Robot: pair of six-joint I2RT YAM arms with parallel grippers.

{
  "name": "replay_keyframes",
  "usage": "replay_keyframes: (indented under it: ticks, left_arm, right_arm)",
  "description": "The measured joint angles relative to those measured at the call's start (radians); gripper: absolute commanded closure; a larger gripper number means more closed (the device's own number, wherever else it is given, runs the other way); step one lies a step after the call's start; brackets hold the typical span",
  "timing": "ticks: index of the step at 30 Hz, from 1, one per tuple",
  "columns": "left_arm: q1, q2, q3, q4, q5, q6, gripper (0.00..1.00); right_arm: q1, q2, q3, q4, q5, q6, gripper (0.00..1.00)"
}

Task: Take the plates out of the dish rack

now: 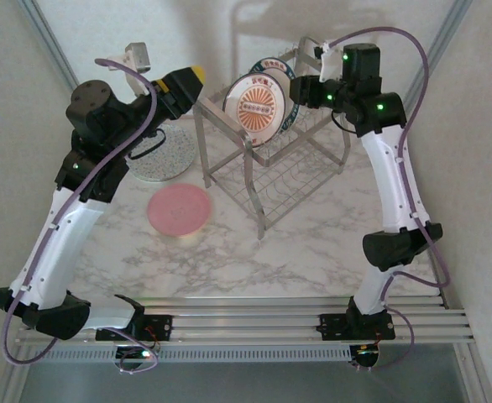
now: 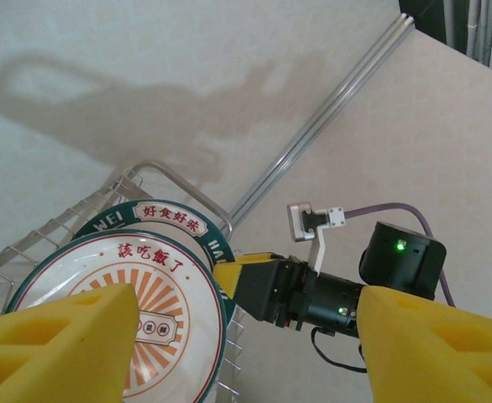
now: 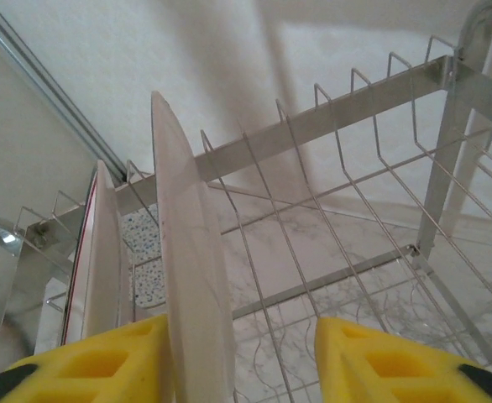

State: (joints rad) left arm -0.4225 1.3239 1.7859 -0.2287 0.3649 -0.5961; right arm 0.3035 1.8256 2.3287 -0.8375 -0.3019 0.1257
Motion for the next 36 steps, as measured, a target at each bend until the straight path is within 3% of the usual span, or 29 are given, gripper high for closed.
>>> replay_keyframes:
  ticks: [17, 27, 36]
  left_arm:
    - [-0.028, 0.024, 0.025, -0.038, -0.045, 0.047, 0.3]
    - [-0.028, 0.025, 0.025, -0.038, -0.045, 0.047, 0.3]
    - [-0.029, 0.025, 0.025, -0.038, -0.045, 0.047, 0.3]
  right_arm:
    - [0.0, 0.067, 0.047, -0.016, -0.071, -0.003, 0.67]
    - [0.005, 0.071, 0.048, -0.016, -0.099, -0.008, 0.84]
    - [0.003, 0.076, 0.061, -0.021, -0.048, -0.033, 0.96]
